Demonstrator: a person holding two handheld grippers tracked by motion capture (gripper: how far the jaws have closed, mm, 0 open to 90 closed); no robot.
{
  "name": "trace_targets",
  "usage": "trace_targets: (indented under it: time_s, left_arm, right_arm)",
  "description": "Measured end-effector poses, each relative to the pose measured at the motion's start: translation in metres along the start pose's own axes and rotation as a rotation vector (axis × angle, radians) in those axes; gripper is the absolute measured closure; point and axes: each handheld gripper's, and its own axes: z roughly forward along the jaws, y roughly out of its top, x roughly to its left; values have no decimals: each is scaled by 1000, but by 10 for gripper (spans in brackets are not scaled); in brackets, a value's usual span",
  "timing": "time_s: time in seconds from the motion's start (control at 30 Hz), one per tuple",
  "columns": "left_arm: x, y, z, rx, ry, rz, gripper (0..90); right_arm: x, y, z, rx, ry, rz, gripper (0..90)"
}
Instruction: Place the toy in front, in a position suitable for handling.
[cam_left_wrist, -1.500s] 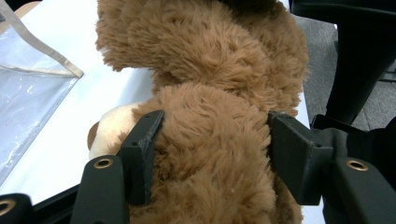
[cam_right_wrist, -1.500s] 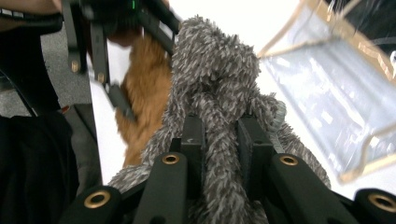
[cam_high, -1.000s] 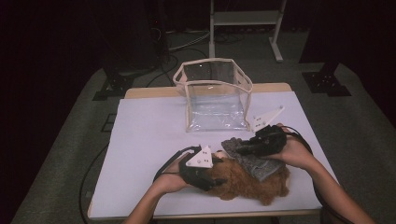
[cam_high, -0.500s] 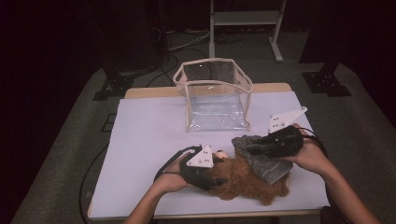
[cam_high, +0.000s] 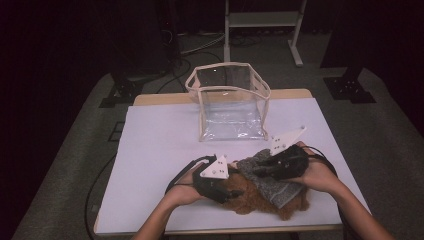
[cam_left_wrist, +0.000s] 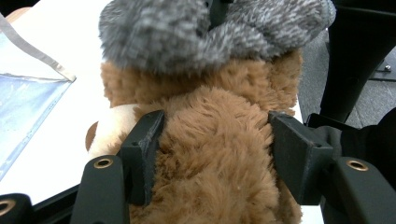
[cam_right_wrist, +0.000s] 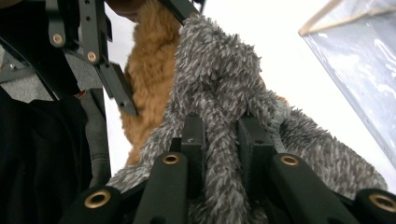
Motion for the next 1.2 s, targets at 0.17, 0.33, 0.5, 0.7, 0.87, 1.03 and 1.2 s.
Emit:
trace_targets:
  time_s: [0.17, 0.33, 0.5, 0.7, 0.87, 1.03, 1.2]
  left_arm:
    - [3, 0, 2, -3, 15, -9, 377]
    - [7, 2, 4, -4, 25, -18, 374]
    - [8, 2, 4, -1, 24, -14, 372]
    - [13, 1, -9, -6, 32, -15, 351]
    - [18, -12, -31, 21, 60, -50, 331]
    - [26, -31, -28, -18, 28, -117, 412]
    - [29, -28, -20, -34, 18, -125, 432]
  right_arm:
    - [-4, -13, -16, -14, -30, 38, 742]
    - [5, -1, -33, -105, -29, 7, 743]
    - [12, 8, -13, -82, -15, -26, 741]
    - [-1, -13, 4, -36, -28, 22, 744]
    - [-9, -25, 0, -49, -46, 63, 744]
    - [-16, -23, -1, -43, -65, 73, 743]
    - [-8, 0, -10, -74, -79, 8, 745]
